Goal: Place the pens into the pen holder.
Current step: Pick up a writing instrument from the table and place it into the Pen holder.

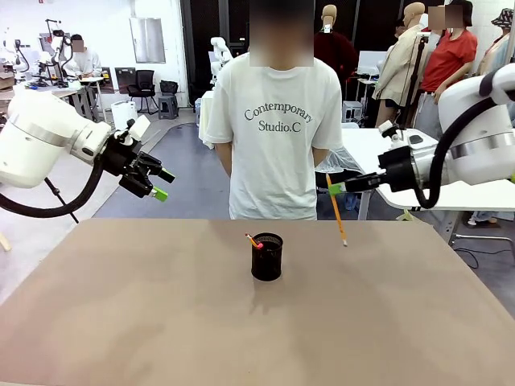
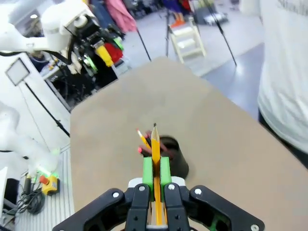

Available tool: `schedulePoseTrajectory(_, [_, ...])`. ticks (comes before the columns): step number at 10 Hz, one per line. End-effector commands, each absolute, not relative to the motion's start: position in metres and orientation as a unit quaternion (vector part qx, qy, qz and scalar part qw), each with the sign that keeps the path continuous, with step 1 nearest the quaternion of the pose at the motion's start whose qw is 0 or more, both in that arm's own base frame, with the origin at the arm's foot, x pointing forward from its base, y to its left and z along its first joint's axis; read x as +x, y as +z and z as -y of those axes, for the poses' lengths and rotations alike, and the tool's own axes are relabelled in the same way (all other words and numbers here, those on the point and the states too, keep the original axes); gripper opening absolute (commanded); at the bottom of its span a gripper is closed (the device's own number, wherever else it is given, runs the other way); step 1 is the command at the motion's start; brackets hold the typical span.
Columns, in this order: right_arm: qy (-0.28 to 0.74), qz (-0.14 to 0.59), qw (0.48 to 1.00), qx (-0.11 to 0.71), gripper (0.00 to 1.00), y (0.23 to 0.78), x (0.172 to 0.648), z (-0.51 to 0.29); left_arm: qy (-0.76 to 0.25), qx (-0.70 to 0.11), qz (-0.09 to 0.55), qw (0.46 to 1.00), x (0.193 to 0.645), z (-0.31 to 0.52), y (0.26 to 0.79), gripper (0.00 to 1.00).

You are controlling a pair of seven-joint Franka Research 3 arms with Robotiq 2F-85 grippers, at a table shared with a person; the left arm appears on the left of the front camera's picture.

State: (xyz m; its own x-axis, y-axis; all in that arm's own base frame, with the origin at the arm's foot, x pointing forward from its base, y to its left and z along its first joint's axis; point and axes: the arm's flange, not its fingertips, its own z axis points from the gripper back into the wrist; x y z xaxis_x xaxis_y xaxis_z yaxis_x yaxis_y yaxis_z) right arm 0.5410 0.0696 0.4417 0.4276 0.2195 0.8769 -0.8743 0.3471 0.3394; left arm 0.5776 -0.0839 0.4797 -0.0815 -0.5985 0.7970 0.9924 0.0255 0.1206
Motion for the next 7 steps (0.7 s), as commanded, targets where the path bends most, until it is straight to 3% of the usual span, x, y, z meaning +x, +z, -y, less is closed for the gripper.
schedulePoseTrajectory(1, [0.422,0.429,0.641,0.477,0.00,0.439,0.569,-0.091,-0.643,-0.273,0.359,0.620,0.577,0.083,0.481,1.00])
schedulePoseTrajectory(4, [0.471,0.483,0.563,0.478,0.00,0.429,0.582,-0.126,-0.643,-0.273,0.359,0.620,0.577,0.083,0.481,1.00])
schedulePoseTrajectory(7, [0.501,0.471,0.518,0.508,0.00,0.416,0.589,-0.156,-0.643,-0.273,0.359,0.620,0.577,0.083,0.481,1.00])
